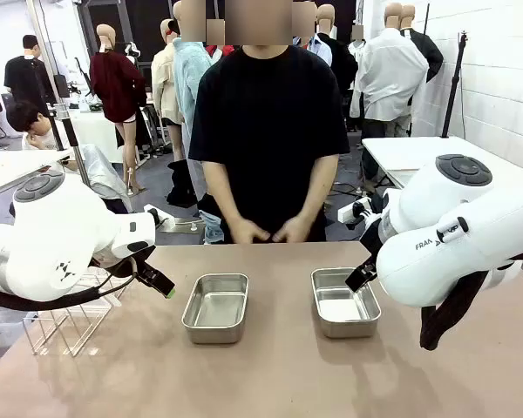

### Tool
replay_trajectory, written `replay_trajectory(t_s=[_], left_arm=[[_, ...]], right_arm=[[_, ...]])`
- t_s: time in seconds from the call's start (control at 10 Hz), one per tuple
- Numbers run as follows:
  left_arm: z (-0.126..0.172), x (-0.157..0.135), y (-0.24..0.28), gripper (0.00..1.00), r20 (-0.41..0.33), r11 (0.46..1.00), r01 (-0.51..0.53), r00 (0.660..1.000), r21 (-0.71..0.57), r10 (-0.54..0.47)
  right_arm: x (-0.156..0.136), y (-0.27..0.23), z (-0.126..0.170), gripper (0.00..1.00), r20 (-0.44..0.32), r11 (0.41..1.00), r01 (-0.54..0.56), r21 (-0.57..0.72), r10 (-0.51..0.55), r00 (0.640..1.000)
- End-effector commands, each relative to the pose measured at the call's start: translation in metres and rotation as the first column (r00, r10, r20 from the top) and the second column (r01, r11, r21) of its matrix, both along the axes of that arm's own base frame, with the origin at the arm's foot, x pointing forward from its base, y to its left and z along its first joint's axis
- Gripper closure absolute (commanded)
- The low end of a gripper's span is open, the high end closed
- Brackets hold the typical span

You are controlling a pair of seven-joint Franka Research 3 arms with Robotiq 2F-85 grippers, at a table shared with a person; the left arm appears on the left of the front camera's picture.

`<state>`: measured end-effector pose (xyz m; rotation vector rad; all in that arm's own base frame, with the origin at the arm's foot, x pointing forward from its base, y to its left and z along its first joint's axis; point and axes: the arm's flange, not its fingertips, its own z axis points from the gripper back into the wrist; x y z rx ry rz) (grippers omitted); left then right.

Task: Place the bread in airtight containers.
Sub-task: Lift both Airtight Container.

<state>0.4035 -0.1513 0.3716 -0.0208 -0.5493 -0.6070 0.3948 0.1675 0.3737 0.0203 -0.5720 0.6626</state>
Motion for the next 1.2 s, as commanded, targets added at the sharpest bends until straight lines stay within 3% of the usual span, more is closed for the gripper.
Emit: replay_trajectory(t_s=[0.0,1.1], left_arm=[[0.0,0.0,0.0,0.0,0.0,1.0,0.0,1.0,0.0,0.0],[0.0,0.0,0.0,0.0,0.0,1.0,0.0,1.0,0.0,0.0]], right_arm=[[0.0,0.0,0.0,0.0,0.0,1.0,0.0,0.0,0.0,1.0],[0.0,0.0,0.0,0.0,0.0,1.0,0.0,0.0,0.0,1.0]])
